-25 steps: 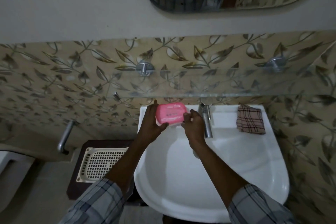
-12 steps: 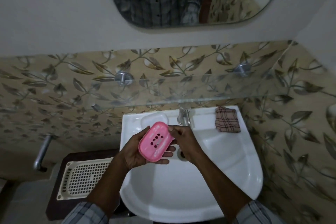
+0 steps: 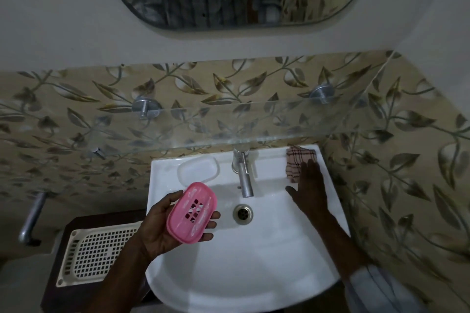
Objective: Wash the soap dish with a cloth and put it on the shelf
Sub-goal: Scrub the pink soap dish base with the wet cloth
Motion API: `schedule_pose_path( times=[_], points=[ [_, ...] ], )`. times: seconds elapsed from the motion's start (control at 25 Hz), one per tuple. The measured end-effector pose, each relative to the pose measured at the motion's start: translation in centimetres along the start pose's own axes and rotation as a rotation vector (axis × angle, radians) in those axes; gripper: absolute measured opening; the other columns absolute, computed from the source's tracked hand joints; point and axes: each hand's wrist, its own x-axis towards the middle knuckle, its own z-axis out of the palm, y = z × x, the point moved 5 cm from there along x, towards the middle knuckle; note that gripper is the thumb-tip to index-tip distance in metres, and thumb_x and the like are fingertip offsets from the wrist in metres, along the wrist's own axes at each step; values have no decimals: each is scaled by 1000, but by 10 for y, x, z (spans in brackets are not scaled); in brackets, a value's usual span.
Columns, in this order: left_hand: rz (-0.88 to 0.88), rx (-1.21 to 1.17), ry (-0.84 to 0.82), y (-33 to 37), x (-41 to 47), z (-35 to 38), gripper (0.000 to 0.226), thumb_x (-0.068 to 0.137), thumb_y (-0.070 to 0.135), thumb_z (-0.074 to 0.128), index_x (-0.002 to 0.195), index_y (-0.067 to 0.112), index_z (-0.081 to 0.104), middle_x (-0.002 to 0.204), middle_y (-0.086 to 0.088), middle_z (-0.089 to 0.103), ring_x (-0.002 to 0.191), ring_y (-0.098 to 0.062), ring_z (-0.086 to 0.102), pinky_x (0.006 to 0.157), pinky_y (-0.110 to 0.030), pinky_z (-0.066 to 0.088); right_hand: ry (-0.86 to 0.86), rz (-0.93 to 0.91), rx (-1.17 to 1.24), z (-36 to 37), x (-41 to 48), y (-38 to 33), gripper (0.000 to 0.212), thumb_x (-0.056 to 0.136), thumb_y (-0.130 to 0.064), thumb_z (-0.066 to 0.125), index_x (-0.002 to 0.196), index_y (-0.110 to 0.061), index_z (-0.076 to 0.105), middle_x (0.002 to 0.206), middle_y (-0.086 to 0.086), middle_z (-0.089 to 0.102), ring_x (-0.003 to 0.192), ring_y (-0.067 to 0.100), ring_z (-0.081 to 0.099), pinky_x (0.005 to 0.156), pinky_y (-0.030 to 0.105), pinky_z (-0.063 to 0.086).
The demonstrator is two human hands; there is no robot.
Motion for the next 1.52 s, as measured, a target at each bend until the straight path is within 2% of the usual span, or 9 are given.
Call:
schedule_pose_path(
  times=[0.08,0.2,0.32,0.52,0.64,0.76,0.88,1.08,1.52],
  points=[
    [11,-16,25,-5,2,-4,71,90,46,44,135,-7,53,140,-38,47,112,-50,59,97,-60,48,-73,-142,-246,13,31,12,97,89,-33,68,154,-3,4,162,23,4,151,37,6,123,47,6],
    [22,-59,65,-13,5,-12,69,89,42,45,135,-9,52,139,-37,48,113,-51,57,101,-59,43,56,-242,-167,19,51,12,50,96,-12,56,143,0,43,143,30,47,131,46,46,109,53,40],
    [41,-108,114,-16,7,-14,69,86,40,48,134,-9,52,135,-37,51,112,-51,58,101,-59,43,5,-113,108,-1,56,18,33,99,-17,46,129,-6,57,128,20,60,118,37,57,96,38,46],
    [67,-67,138,-22,2,7,71,83,37,53,137,-9,49,133,-35,53,113,-48,57,100,-57,46,74,431,1329,-26,-5,29,40,87,11,54,125,3,60,124,21,64,97,29,66,62,26,60],
    [57,-41,137,-21,-5,22,72,87,41,48,138,-8,47,130,-34,52,107,-44,58,94,-50,49,-219,416,1745,-26,-68,-23,45,81,7,64,126,5,59,122,24,65,96,31,69,74,35,62],
    [3,-8,141,-23,-13,20,69,92,47,45,135,-7,50,125,-33,55,103,-43,59,92,-48,51,-423,225,1686,-30,-124,-98,32,77,13,66,102,-7,73,100,17,76,86,29,76,70,38,63],
    [-16,46,156,-18,-16,20,65,89,44,53,129,-7,56,119,-32,59,101,-44,60,91,-52,52,-120,-159,1189,-51,-135,-146,27,79,9,72,98,-9,69,94,6,77,87,15,74,71,27,58],
    [1,36,145,-12,-15,27,45,88,34,53,112,-2,67,103,-23,73,92,-38,71,86,-45,56,-148,-905,556,-39,-146,-204,40,84,7,54,121,-2,66,124,15,66,116,18,55,102,26,40],
    [25,-16,185,1,-16,25,46,92,33,49,100,-6,72,103,-24,70,89,-37,69,82,-45,58,109,-955,667,-42,-134,-220,27,79,10,71,106,12,69,111,28,68,108,33,64,98,51,51]
  ],
)
